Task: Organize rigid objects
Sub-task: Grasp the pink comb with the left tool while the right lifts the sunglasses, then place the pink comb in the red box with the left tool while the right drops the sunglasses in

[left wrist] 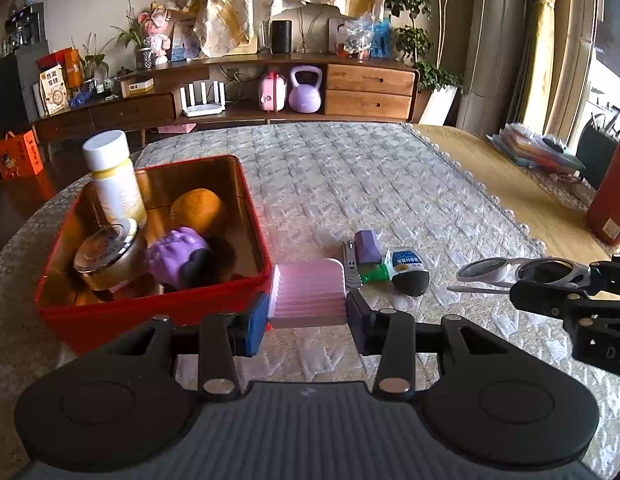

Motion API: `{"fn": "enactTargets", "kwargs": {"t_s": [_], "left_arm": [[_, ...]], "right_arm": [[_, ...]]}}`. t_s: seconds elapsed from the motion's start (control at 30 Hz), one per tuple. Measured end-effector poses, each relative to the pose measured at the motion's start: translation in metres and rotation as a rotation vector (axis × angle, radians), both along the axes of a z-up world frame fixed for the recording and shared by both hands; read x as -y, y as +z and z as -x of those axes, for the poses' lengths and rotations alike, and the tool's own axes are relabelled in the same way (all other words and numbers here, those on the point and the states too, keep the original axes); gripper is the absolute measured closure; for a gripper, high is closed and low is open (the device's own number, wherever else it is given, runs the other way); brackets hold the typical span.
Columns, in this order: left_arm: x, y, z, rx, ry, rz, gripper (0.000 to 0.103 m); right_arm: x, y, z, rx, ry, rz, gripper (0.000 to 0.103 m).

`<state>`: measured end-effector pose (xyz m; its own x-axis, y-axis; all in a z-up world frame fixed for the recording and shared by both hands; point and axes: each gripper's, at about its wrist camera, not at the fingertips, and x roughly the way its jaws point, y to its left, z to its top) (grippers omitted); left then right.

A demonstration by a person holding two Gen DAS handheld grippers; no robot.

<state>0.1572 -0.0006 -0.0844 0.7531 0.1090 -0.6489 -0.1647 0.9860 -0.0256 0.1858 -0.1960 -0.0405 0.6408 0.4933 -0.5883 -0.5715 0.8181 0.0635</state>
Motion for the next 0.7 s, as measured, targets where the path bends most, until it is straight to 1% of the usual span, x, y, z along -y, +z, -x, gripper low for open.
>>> {"fn": "enactTargets", "kwargs": {"t_s": [0.23,0.4,0.57,0.7], "left_arm": [[-0.019,0.023,0.021,0.027,0.004,0.023,0.062],[-0.037,0.035,0.032,0.038,0.015,0.034,0.062],[-0.06,0.047,0.034,0.059,0.034,0.026,0.062],[-0.081,0.053,0.027,0.065,0.046,0.015,0.062]], "right_arm": [[-0.008,0.031,0.015,0.037,0.047,-0.056,0.071],[-0.025,0.05,0.017,0.054,0.083,-0.094,0.07],[-0.05,0.061,0.018,0.065,0.13,-0.112,0.07],[-0.076,0.063,0.02,0.083,0.172,-0.093,0.07]]}}
